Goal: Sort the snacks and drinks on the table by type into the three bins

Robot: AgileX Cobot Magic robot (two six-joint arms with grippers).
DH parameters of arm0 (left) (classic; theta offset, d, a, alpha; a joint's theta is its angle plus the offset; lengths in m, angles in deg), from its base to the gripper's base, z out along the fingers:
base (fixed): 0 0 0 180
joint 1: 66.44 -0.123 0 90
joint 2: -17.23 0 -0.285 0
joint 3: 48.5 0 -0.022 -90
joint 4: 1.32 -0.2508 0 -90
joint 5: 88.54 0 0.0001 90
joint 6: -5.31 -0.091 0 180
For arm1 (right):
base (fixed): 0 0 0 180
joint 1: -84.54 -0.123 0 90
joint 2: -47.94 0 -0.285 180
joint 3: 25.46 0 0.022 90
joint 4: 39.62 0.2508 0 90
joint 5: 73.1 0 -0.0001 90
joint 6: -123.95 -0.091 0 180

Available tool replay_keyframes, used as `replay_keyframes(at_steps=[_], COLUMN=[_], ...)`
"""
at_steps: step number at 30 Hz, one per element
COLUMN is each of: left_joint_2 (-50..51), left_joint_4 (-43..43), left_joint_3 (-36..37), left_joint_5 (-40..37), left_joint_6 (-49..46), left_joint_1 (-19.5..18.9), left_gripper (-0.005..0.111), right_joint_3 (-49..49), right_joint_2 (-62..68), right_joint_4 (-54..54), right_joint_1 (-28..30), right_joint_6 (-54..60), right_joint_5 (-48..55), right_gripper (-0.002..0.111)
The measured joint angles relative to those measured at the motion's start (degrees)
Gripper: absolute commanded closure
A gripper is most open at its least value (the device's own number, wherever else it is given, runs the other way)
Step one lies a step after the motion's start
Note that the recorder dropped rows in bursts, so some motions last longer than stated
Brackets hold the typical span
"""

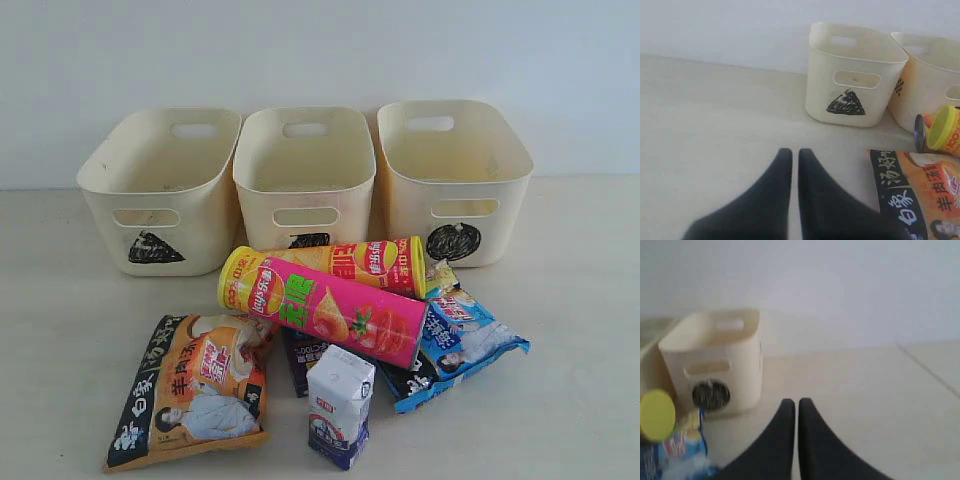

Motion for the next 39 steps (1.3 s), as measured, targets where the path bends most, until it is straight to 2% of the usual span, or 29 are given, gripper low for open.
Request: replay_keyframes(at_steps=[7,10,12,14,17,22,25,30,32,34,39], left_joint_2=[0.0,0.0,0.0,0.0,0.0,0.0,0.0,0.0,0.0,0.0,0.0], left_joint_4=[0.0,0.0,0.0,0.0,0.0,0.0,0.0,0.0,0.0,0.0,0.0], left_joint_3=[0.0,0.0,0.0,0.0,0.0,0.0,0.0,0.0,0.0,0.0,0.0], left_joint_5=[0.0,0.0,0.0,0.0,0.0,0.0,0.0,0.0,0.0,0.0,0.0], left_joint_6=[0.0,0.0,0.0,0.0,0.0,0.0,0.0,0.0,0.0,0.0,0.0], left_joint_1=[0.0,0.0,0.0,0.0,0.0,0.0,0.0,0.0,0.0,0.0,0.0], left_gripper=[0.103,0.103,0.103,0.103,0.103,0.103,0.103,0.103,0.103,0.103,0.103], right_joint_3=[0.0,0.0,0.12,1.24,5.58,14.48,19.82,27.16,30.52,33.58,43.52], right_joint_2=[-0.09,-0.09,-0.09,-0.13,1.72,10.45,16.18,25.45,29.04,32.52,41.8], right_joint_4=[1.98,7.61,11.84,14.23,14.32,13.99,13.86,13.63,12.7,9.73,1.76], right_joint_1=[0.0,0.0,0.0,0.0,0.0,0.0,0.0,0.0,0.0,0.0,0.0], right_joint_6=[0.0,-6.2,-9.88,-11.68,-12.51,-12.91,-14.85,-17.8,-19.81,-20.51,-18.84], right_joint_5=[-22.19,-33.9,-35.63,-32.8,-23.35,-14.11,-14.7,-25.83,-25.24,-21.44,-1.88], right_gripper=[0.108,0.108,0.108,0.108,0.108,0.108,0.108,0.108,0.108,0.108,0.108])
